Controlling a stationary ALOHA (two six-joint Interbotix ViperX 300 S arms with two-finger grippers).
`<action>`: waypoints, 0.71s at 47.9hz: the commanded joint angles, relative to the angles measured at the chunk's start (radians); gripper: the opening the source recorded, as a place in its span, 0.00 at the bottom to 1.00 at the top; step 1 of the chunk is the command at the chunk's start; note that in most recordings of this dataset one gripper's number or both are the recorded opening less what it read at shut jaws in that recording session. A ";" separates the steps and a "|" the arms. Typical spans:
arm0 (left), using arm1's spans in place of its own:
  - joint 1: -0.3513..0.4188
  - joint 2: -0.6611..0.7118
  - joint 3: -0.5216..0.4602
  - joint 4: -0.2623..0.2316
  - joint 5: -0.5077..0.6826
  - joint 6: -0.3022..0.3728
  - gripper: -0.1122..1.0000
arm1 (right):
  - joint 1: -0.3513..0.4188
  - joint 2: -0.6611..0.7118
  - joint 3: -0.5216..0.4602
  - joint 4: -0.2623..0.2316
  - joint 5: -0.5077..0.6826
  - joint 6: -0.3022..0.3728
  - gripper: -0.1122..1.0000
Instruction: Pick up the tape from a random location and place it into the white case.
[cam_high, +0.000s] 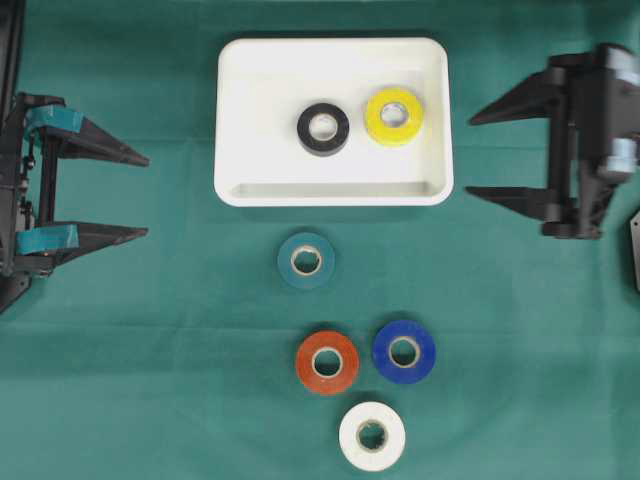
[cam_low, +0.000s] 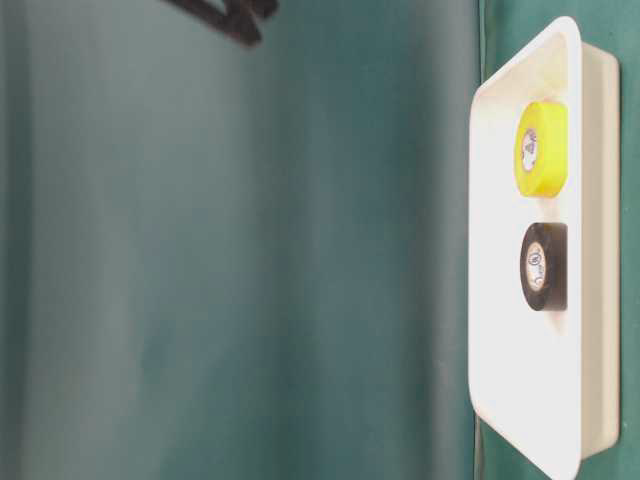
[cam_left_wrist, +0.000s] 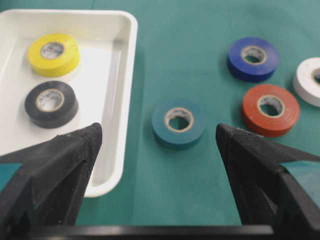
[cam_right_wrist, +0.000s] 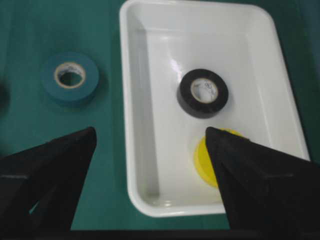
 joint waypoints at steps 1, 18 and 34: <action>0.000 0.005 -0.012 0.000 -0.009 0.002 0.96 | 0.003 -0.046 0.043 0.005 -0.051 0.003 0.89; 0.000 0.006 -0.012 -0.002 -0.009 0.003 0.96 | 0.003 -0.098 0.245 0.012 -0.250 0.044 0.89; 0.000 0.006 -0.009 0.000 -0.009 0.003 0.96 | 0.003 -0.100 0.284 0.012 -0.305 0.044 0.89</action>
